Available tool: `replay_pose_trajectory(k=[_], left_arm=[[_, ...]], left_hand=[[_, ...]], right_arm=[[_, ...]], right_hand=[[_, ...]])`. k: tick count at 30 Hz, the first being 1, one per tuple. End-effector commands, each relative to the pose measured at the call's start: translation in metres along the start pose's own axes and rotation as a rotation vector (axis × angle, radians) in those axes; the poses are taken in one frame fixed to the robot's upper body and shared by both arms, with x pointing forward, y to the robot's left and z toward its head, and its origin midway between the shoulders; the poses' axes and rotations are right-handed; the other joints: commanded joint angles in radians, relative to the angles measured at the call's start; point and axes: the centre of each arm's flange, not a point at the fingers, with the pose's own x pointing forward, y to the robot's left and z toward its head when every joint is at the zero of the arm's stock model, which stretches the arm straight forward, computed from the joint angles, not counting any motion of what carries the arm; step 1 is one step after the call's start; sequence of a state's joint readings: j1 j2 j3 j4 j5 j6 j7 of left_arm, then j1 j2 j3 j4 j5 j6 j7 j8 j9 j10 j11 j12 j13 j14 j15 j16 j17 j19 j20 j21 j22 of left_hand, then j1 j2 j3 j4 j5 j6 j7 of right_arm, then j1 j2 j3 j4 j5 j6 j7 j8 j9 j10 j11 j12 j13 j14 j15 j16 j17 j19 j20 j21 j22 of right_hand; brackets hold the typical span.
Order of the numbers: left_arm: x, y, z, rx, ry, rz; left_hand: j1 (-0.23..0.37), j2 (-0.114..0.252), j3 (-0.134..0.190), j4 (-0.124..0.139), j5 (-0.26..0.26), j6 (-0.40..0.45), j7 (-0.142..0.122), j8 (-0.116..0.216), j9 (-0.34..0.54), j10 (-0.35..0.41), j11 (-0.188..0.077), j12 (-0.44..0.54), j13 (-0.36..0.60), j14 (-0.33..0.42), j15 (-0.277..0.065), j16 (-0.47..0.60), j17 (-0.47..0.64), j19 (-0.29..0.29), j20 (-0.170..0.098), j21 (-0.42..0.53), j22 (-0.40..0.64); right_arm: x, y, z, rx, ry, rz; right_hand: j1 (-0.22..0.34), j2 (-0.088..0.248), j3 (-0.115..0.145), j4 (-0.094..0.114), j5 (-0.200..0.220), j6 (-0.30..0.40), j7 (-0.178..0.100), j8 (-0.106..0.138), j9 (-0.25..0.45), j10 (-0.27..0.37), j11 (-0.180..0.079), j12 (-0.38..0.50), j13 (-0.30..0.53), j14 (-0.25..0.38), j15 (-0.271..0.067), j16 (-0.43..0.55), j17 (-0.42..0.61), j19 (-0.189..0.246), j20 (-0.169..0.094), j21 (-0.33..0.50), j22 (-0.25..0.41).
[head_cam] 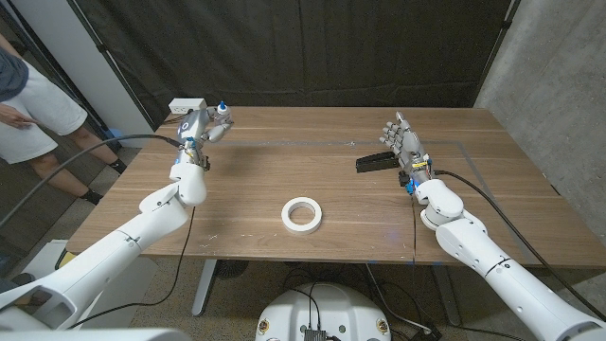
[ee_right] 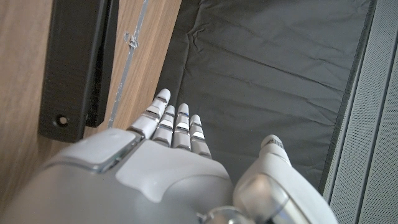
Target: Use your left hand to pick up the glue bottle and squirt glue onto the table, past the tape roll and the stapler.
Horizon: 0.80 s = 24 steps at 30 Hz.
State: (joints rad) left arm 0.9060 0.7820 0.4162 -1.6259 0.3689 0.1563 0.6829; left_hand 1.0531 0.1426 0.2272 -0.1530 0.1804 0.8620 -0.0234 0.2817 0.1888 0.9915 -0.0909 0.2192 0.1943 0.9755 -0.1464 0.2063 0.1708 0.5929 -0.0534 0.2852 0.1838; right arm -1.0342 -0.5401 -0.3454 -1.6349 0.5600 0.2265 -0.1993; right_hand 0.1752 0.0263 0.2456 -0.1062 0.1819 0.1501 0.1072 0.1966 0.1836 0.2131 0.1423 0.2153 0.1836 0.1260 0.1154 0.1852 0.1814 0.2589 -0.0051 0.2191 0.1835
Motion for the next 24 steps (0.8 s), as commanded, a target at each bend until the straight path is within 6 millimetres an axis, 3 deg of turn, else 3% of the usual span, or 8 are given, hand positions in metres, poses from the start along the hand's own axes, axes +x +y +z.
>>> replay_pose_trajectory(k=[1, 16, 23, 24], left_arm=[[-0.004, 0.014, 0.013, 0.103, -0.095, 0.04], [-0.014, 0.024, 0.032, 0.261, -0.209, 0.092], [-0.015, 0.026, 0.042, 0.338, -0.269, 0.108], [-0.015, 0.026, 0.044, 0.352, -0.277, 0.109]], left_hand=[[0.037, 0.033, 0.103, 0.091, -0.004, 0.109, 0.043, -0.001, 0.001, 0.06, -0.057, -0.002, 0.005, 0.01, -0.01, -0.005, 0.003, 0.007, -0.019, -0.002, 0.002], [0.035, 0.027, 0.116, 0.097, -0.005, 0.118, 0.04, -0.006, 0.002, 0.065, -0.057, -0.008, 0.006, 0.017, -0.014, -0.009, 0.003, 0.004, -0.025, -0.006, 0.002], [0.032, 0.023, 0.123, 0.1, -0.005, 0.12, 0.038, -0.009, 0.002, 0.071, -0.064, -0.01, 0.006, 0.025, -0.018, -0.011, 0.002, 0.007, -0.041, -0.008, 0.001], [0.03, 0.023, 0.125, 0.102, -0.005, 0.117, 0.028, -0.012, 0.003, 0.065, -0.044, -0.014, 0.006, 0.024, -0.019, -0.013, 0.002, 0.004, -0.04, -0.01, 0.001]], right_arm=[[-0.005, 0.004, -0.001, 0.005, -0.003, 0.007], [-0.013, 0.004, -0.001, 0.025, -0.027, 0.002], [-0.013, 0.005, -0.003, 0.058, -0.025, 0.011], [-0.013, 0.006, -0.004, 0.074, -0.025, 0.012]], right_hand=[[0.006, 0.008, 0.002, -0.006, 0.0, 0.007, 0.001, 0.002, 0.005, 0.01, 0.001, 0.007, 0.003, 0.01, 0.0, 0.001, 0.003, 0.007, 0.0, 0.004, 0.003], [0.007, 0.009, 0.002, -0.006, 0.0, 0.009, 0.002, 0.002, 0.005, 0.011, 0.002, 0.006, 0.003, 0.011, 0.001, 0.001, 0.003, 0.008, 0.0, 0.003, 0.003], [0.007, 0.009, 0.002, -0.006, 0.0, 0.009, 0.002, 0.001, 0.005, 0.011, 0.002, 0.006, 0.003, 0.012, 0.0, 0.001, 0.004, 0.009, 0.001, 0.003, 0.003], [0.007, 0.009, 0.002, -0.006, 0.0, 0.009, 0.002, 0.001, 0.005, 0.011, 0.002, 0.006, 0.003, 0.012, -0.001, 0.001, 0.004, 0.009, 0.0, 0.003, 0.003]])
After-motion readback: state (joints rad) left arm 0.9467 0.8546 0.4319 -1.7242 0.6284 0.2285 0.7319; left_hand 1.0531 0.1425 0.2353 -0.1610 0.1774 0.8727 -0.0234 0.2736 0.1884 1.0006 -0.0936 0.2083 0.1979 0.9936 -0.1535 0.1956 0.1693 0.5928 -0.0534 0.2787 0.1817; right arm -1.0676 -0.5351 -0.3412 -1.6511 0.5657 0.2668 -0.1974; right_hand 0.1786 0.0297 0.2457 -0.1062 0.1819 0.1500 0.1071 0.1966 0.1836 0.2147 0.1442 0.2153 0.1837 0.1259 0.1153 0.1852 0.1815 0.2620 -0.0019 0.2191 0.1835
